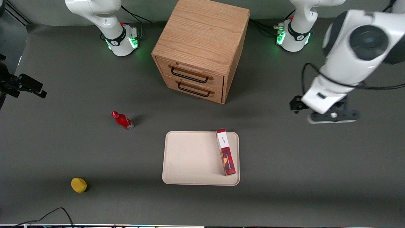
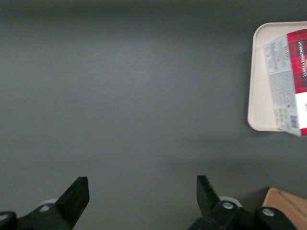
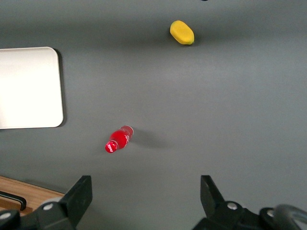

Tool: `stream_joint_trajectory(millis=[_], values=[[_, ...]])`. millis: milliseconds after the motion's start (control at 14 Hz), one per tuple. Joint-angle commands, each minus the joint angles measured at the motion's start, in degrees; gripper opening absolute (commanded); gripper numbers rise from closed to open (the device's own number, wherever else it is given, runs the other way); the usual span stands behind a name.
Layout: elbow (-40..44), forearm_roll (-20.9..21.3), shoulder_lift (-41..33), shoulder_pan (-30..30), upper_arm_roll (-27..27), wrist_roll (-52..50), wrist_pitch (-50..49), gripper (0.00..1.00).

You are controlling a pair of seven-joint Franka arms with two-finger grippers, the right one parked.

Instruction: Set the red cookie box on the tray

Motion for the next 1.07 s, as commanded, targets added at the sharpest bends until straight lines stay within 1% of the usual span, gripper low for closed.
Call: stream_joint_trajectory(millis=[0, 71, 214, 357, 571, 786, 1000], values=[[-6.5, -5.6, -6.1, 2.6, 6.6, 11.9, 0.4, 1.00], [-7.7, -7.0, -7.2, 2.6, 9.5, 15.8, 0.3, 1.00], [-9.0, -7.1, -8.4, 2.7, 13.8, 22.6, 0.0, 1.00], [-10.8, -6.8, -9.4, 2.4, 17.2, 26.8, 0.3, 1.00], [-10.9, -3.6, -11.2, 1.8, 17.6, 27.2, 0.2, 1.00], [-10.3, -3.4, -13.1, 1.3, 17.2, 26.3, -1.4, 1.00], [-7.4, -3.7, -13.2, 1.3, 16.7, 24.8, -4.2, 1.00]])
